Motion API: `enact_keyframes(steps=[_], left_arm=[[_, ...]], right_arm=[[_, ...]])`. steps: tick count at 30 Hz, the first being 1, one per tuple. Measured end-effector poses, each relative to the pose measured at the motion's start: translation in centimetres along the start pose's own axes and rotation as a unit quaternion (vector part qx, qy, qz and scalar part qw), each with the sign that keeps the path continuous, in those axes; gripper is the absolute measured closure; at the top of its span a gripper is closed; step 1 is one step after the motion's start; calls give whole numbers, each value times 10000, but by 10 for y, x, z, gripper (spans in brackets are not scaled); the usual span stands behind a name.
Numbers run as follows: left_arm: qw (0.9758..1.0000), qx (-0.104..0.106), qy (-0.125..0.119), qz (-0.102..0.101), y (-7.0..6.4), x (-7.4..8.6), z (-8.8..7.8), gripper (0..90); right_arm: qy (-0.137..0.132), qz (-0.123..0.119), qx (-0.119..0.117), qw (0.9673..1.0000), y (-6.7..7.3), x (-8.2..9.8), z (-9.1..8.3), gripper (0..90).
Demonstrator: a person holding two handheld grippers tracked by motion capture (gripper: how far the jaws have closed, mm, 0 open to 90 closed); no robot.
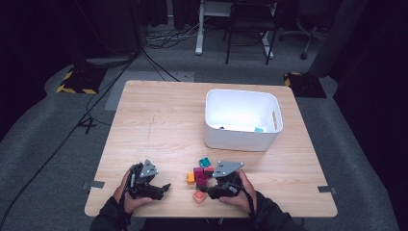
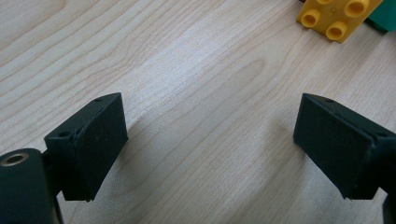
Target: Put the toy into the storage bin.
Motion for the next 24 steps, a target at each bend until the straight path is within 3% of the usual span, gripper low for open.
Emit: enact_keyframes(steps=[3, 6, 24], left_arm=[[10000, -1, 0, -1, 0, 0, 0, 100], [10000, 1, 0, 0, 0, 0, 0, 100], [10000, -1, 0, 2, 0, 0, 0, 100]], right_arm=[[8, 98, 59, 9999, 0, -1, -1, 475], [-29, -7, 104, 9999, 0, -1, -2, 497], [-286, 84, 67, 9995, -1, -1, -11, 559]])
Point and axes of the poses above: each handheld gripper's, and its own axes: z roughly forward along the jaws, x roughly out of its underside, y roughly to its left, the point moved 2 cm from there along z, roughly forward along the jaws, and after that the axes turned 2 degrees about z, right-handed, at the moved point
